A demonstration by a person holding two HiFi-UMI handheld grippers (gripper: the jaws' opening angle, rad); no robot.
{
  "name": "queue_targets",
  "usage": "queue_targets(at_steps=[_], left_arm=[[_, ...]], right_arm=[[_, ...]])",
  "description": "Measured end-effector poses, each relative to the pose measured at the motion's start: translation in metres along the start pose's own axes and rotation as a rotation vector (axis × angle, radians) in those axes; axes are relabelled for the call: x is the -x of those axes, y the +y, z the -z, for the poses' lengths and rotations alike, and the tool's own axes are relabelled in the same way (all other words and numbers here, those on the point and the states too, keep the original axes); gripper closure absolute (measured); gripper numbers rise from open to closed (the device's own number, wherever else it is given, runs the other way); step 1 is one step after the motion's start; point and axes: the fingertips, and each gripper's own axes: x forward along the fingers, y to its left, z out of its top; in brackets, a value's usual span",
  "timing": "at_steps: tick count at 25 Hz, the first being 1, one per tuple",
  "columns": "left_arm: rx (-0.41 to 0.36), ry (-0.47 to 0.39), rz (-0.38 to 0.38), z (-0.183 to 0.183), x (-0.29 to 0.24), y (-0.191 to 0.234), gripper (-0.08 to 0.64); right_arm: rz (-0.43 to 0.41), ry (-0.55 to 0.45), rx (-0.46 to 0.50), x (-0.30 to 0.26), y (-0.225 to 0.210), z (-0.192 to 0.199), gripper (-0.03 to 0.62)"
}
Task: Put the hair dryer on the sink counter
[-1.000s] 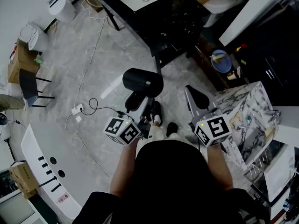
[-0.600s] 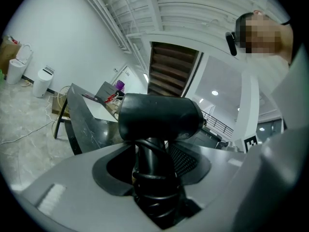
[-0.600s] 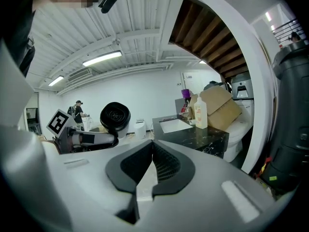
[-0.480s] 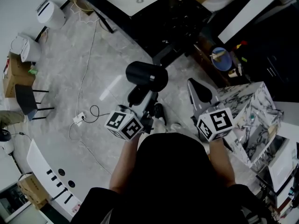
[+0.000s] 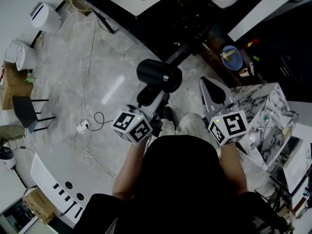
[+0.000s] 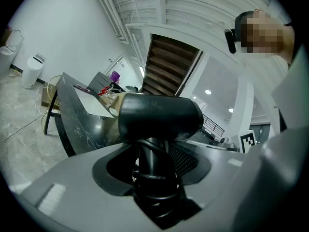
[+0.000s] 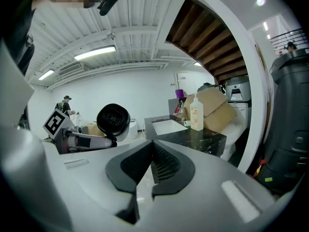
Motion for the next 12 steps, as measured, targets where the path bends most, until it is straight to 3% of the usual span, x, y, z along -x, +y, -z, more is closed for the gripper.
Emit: queue_targets(at_steps=[12], left_arm=[[0.024, 0.037, -0.038, 0.011, -0.005, 0.021, 0.347]], right_arm=[[-0.003, 0.027, -0.040, -0.015, -0.010, 0.012, 0.583]])
